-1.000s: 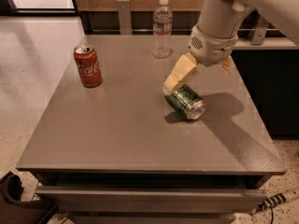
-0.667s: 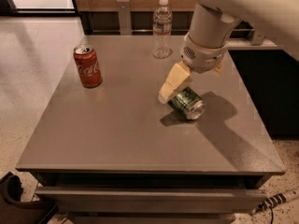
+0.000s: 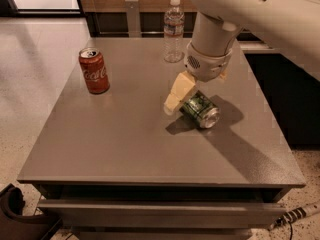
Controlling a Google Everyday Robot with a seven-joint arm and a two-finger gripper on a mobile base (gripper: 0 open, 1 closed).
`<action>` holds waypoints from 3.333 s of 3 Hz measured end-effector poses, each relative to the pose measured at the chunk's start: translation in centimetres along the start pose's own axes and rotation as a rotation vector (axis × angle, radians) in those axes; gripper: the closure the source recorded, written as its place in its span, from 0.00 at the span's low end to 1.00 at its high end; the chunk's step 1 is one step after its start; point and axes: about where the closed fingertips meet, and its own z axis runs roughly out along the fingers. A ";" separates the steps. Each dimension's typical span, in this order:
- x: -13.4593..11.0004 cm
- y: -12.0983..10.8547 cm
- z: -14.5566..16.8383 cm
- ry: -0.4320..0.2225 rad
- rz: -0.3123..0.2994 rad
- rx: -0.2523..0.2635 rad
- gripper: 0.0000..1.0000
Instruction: Place green can upright
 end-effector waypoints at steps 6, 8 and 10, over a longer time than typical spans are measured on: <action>-1.2 -0.4 1.8 0.034 0.037 -0.060 1.00; -1.1 -1.0 -0.6 -0.028 0.012 -0.043 1.00; -0.5 -3.9 -6.6 -0.280 -0.033 -0.141 1.00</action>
Offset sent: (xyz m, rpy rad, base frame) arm 0.0063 -0.0026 -0.0186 0.0122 0.1409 -0.0466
